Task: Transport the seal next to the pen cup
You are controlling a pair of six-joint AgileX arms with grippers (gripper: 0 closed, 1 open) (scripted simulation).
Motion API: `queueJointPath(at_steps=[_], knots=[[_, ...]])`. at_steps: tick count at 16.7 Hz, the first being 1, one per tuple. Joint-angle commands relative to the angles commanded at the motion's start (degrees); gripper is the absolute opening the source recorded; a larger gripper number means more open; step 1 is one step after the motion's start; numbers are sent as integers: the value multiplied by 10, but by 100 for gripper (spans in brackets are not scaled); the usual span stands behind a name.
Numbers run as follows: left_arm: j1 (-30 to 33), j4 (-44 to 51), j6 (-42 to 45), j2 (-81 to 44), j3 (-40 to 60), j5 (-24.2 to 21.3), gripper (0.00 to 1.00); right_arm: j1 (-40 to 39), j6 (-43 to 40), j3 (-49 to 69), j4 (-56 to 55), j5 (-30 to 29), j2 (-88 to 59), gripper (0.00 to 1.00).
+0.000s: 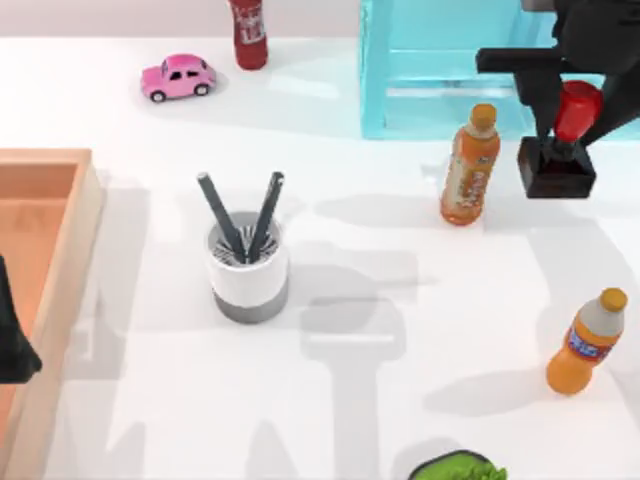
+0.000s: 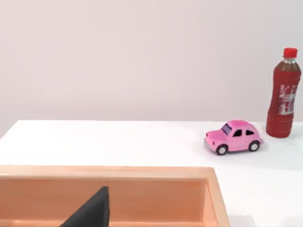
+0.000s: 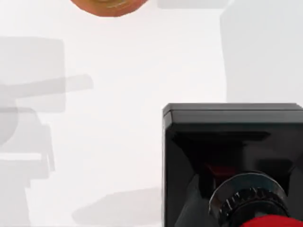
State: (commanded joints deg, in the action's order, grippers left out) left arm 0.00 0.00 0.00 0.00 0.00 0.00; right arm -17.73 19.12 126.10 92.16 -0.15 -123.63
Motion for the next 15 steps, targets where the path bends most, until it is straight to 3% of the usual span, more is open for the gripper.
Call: queueJointPath(at_steps=[4,10,15], knots=[[0,0,0,0,0,0,100,-65,64,23,-7,-19,-15,0],[0,0,0,0,0,0,100,-242,235,65,-30,-64,-41,0],[0,0,0,0,0,0,100,-275,269,72,-38,-76,-44,0]])
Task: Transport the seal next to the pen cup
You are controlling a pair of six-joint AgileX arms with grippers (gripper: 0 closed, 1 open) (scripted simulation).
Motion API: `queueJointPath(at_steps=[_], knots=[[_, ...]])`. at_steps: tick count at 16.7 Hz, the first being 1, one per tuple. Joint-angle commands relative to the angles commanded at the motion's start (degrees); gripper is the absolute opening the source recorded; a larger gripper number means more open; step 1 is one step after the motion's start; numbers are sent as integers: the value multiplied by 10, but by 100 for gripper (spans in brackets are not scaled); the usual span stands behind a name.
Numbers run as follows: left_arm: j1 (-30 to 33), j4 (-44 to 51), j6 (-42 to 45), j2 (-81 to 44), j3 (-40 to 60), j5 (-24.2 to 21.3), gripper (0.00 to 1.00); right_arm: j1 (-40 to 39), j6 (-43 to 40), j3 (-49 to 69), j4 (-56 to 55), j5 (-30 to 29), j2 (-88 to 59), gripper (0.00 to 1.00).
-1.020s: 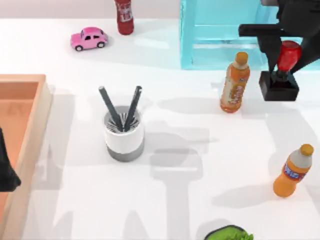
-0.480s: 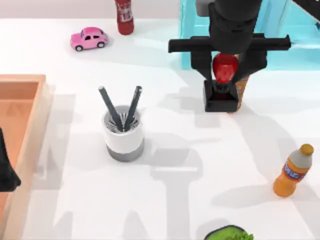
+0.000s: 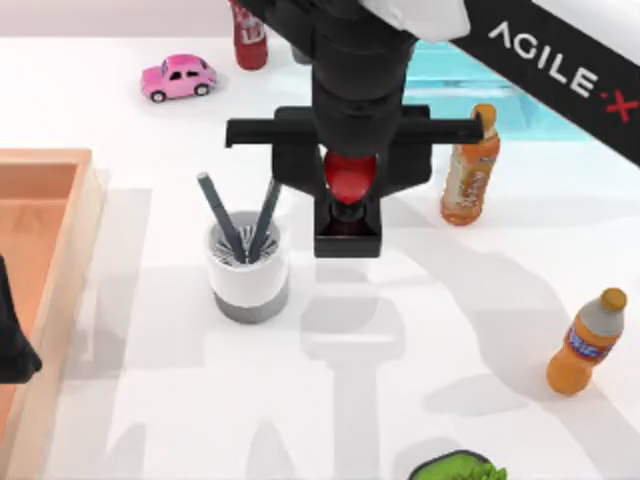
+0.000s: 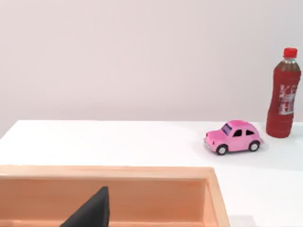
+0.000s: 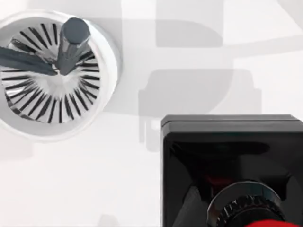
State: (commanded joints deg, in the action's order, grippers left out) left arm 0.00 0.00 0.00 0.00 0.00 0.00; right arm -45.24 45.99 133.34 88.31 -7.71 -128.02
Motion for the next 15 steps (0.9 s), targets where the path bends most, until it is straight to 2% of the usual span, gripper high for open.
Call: queueJointPath(at_steps=[12,15], knots=[[0,0,0,0,0,0,100,1,-1,-56,-44,0,12,0],[0,0,0,0,0,0,100,1,-1,-56,-44,0,12,23]])
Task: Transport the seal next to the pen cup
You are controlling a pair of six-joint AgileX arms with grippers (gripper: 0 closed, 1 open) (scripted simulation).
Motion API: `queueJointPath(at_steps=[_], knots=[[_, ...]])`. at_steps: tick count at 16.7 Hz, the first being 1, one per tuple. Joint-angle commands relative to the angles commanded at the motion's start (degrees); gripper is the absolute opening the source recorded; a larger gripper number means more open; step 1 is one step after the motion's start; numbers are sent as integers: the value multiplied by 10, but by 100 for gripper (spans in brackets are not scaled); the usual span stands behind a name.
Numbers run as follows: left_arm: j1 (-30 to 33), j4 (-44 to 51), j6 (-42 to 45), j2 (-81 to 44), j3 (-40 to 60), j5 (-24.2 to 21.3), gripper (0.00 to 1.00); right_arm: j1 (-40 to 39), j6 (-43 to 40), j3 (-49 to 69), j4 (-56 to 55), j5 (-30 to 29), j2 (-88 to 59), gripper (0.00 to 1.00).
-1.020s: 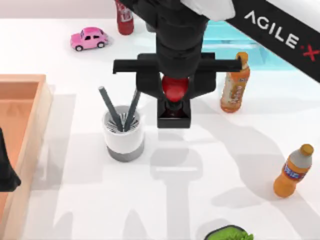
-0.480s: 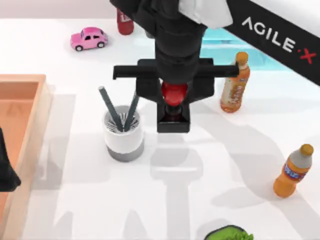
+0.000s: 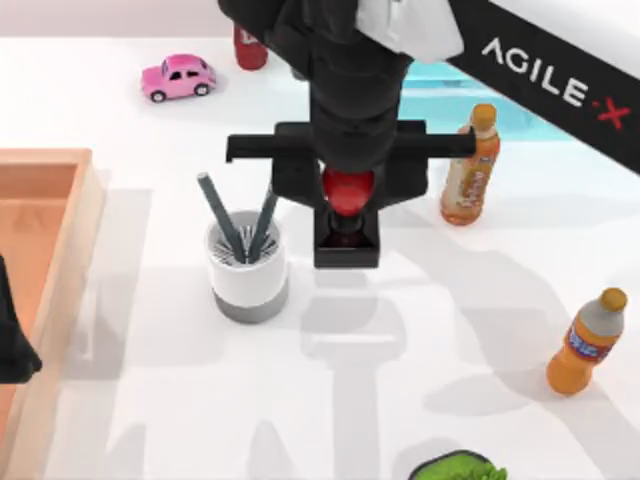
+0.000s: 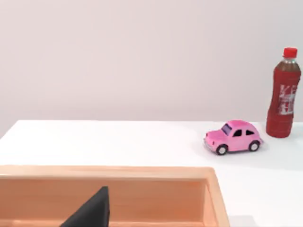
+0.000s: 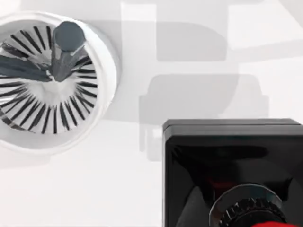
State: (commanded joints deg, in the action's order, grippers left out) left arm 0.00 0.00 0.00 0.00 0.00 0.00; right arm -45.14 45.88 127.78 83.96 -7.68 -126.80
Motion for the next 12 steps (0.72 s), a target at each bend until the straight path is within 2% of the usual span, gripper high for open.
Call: queueJointPath(at_steps=[10,12], knots=[[0,0,0,0,0,0,100,0,0,0,0,0,0,98],[0,0,0,0,0,0,100,0,0,0,0,0,0,100]])
